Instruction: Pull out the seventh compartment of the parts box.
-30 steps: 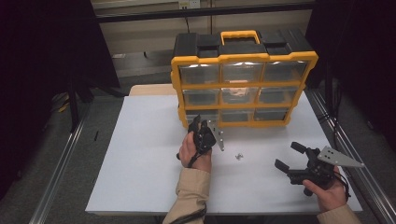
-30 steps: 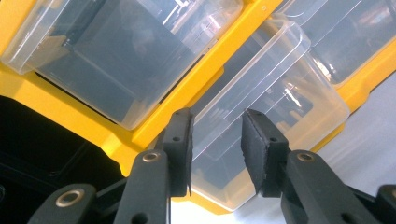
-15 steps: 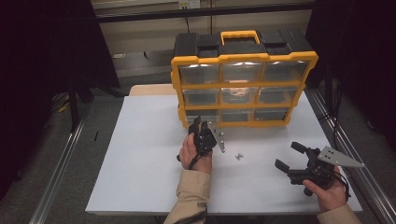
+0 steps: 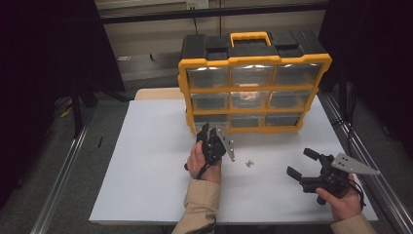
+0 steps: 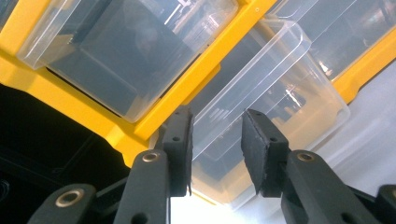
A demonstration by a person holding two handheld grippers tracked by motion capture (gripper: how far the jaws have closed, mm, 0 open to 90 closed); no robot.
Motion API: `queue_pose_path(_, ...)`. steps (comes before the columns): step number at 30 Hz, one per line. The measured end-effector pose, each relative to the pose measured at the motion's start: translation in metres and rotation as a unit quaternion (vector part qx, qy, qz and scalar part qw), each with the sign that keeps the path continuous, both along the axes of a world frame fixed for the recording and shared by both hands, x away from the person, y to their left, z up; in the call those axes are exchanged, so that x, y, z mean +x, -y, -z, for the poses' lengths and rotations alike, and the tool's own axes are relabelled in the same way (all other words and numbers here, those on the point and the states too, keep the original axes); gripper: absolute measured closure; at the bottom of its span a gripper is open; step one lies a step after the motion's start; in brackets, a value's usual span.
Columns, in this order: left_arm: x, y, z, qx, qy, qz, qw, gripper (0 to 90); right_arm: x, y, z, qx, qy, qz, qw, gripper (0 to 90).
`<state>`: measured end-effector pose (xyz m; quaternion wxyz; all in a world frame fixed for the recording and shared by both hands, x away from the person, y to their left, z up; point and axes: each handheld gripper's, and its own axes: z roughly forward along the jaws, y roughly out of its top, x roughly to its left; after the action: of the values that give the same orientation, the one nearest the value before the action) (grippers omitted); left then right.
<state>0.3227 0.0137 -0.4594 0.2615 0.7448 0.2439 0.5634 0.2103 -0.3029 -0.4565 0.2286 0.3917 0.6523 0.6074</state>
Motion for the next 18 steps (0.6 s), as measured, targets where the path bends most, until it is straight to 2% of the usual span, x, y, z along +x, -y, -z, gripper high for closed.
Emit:
queue_pose_path(9, -0.0046, 0.0002, -0.0005, 0.004, 0.001, -0.003, 1.0000, 64.2, 0.0001, -0.0003, -0.0002, 0.000, -0.001, 0.001, 1.0000, 1.9)
queue_pose_path(18, -0.0066, 0.0001, -0.0011, -0.006, -0.004, -0.001, 1.0000, 64.1, 0.0004, -0.0007, -0.0002, -0.001, 0.002, 0.000, 1.0000, 1.9)
